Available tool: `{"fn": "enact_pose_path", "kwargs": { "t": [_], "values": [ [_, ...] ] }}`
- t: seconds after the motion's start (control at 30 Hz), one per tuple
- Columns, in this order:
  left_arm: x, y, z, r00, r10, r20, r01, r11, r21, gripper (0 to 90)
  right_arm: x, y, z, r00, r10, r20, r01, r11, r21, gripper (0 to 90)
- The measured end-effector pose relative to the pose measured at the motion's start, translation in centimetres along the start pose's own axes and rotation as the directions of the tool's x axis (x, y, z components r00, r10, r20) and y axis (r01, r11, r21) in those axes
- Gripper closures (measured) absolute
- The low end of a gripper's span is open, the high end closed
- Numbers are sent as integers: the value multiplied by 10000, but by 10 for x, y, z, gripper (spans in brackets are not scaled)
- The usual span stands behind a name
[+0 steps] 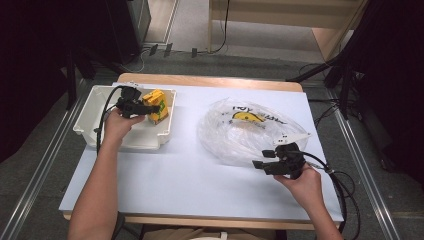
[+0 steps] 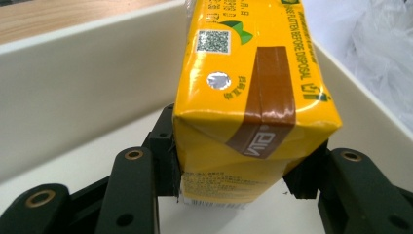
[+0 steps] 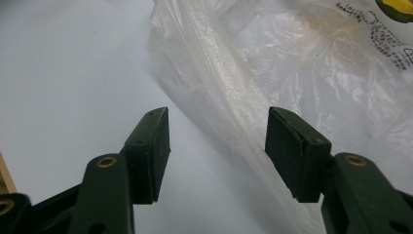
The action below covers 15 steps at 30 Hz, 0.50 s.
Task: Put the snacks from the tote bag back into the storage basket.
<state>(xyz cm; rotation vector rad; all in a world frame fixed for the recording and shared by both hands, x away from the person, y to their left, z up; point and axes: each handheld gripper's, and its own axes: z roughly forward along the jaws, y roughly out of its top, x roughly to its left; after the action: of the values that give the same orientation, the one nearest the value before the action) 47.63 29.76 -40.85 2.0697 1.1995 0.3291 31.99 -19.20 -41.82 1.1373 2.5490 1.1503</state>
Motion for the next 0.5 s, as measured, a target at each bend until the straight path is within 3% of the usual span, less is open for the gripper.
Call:
{"fn": "enact_pose_path", "kwargs": {
  "t": [0.5],
  "values": [
    [-7, -5, -5, 9999, 92, 92, -95, 9996, 265, 454, 0, 0, 0, 10000, 11, -37, -11, 10000, -9, 434]
  ]
}}
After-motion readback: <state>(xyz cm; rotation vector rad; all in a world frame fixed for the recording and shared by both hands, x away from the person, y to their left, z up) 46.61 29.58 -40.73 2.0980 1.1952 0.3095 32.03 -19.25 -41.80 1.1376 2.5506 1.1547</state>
